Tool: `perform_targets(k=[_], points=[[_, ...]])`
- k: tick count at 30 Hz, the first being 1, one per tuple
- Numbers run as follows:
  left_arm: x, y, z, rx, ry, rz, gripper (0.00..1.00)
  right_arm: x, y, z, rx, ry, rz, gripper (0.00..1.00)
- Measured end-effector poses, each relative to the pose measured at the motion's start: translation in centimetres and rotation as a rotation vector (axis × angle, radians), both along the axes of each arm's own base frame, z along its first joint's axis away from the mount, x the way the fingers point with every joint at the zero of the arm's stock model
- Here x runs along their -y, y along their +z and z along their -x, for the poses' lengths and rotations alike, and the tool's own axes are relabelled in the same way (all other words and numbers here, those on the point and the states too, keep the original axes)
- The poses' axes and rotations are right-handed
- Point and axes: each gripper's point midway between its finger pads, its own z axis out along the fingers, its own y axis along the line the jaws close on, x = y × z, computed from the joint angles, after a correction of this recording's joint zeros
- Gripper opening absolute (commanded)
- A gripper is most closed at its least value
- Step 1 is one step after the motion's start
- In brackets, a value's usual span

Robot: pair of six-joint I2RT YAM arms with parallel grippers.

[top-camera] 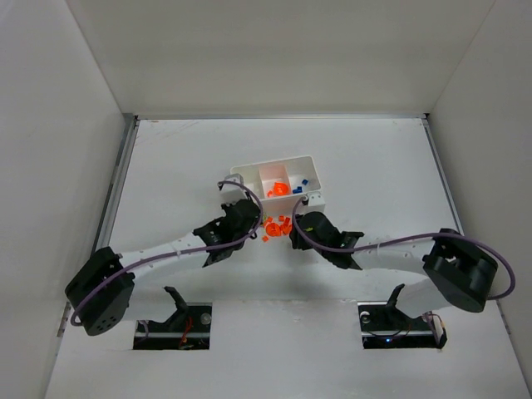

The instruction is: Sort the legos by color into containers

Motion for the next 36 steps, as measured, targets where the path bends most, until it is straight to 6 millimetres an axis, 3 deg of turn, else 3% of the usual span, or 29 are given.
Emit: perform_targets(k=[5, 8, 12, 18, 24, 29, 32, 36], points=[[-0.1, 3.2, -3.6, 0.045, 0.032, 0.032, 0.14, -0.3, -2.2, -0.2, -0.040, -0.004, 0.048, 0.45], [-0.2, 3.7, -6.0, 0.060, 0.056, 0.035, 0.15, -0.5, -2.8, -0.3, -0.051, -0.003, 0.063, 0.45], [-1.0, 1.6, -8.5, 0.019, 0.084, -0.001, 0.18, -0.8, -3.3, -0.5, -0.058, -0.003, 0.073, 0.45], [-1.8, -1.5, -10.2, -0.047, 0.095, -0.062, 0.36, -1.5, -3.3, -1.4, -0.054, -0.011, 0.067, 0.44], [-1.4, 0.5, -9.5, -0.005, 0.064, -0.046, 0.35, -2.0, -3.3, -2.3, -0.048, -0.023, 0.061, 0.42], [-1.1, 3.2, -5.6, 0.070, 0.003, -0.005, 0.34, -2.3, -3.3, -2.9, -0.044, -0.031, 0.060, 0.29], [-1.0, 3.2, -3.3, 0.082, -0.031, -0.005, 0.34, -2.5, -3.2, -3.1, -0.041, -0.034, 0.055, 0.22], [-1.3, 1.2, -0.6, 0.046, -0.060, -0.050, 0.34, -2.0, -2.9, -2.8, -0.043, -0.039, 0.061, 0.20]])
